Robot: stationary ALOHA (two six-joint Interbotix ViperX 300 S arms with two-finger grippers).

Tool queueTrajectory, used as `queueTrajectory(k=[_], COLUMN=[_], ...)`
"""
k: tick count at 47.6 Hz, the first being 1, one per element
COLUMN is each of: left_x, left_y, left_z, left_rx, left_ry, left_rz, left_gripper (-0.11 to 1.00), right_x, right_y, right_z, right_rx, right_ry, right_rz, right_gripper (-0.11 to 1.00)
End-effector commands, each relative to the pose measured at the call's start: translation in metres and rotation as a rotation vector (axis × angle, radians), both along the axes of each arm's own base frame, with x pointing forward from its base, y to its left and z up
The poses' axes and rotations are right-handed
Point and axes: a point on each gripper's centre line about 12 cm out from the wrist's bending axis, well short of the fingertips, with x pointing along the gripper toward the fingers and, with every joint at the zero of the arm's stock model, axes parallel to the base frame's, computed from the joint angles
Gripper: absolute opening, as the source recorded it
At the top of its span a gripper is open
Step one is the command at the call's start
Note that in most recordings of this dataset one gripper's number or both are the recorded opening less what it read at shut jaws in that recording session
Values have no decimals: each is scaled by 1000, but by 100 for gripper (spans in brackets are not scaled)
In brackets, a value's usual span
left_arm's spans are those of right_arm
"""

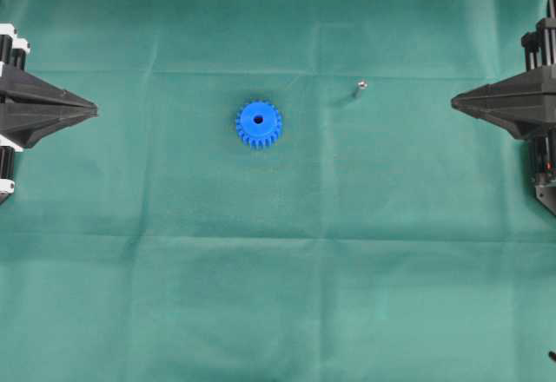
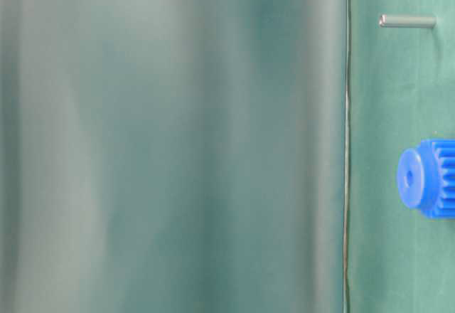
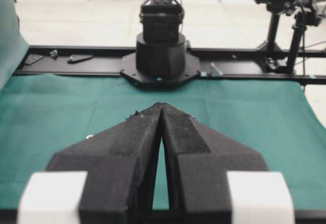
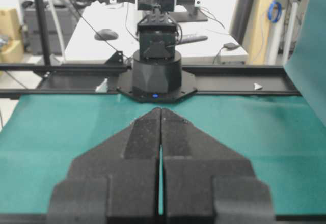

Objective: Insert the shaft placed at a random location into the center hole of the small gear at another random location.
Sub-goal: 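Move the right gripper open toward the silver shaft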

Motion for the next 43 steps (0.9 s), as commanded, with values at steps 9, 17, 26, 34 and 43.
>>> queueTrajectory(k=[9,17,26,34,43], left_x=[3,3,3,3,3], left_y=[-4,-4,-4,-4,-4], left_z=[10,10,10,10,10], left_rx=[18,15,15,15,16], left_ry=[-26,-28,-29,-31,-31], left_rz=[-19,-19,-19,-19,-19], left_gripper=[0,0,0,0,0], right_x=[1,2,9,18,36], right_y=[-4,-7,-15,-30,-46], right_z=[8,6,-6,-22,-55], right_rx=[-44,-49,-44,-29,-23], right_ry=[-19,-10,34,81,177], right_rz=[-22,-36,-71,-135,-193], right_gripper=[1,1,1,23,79])
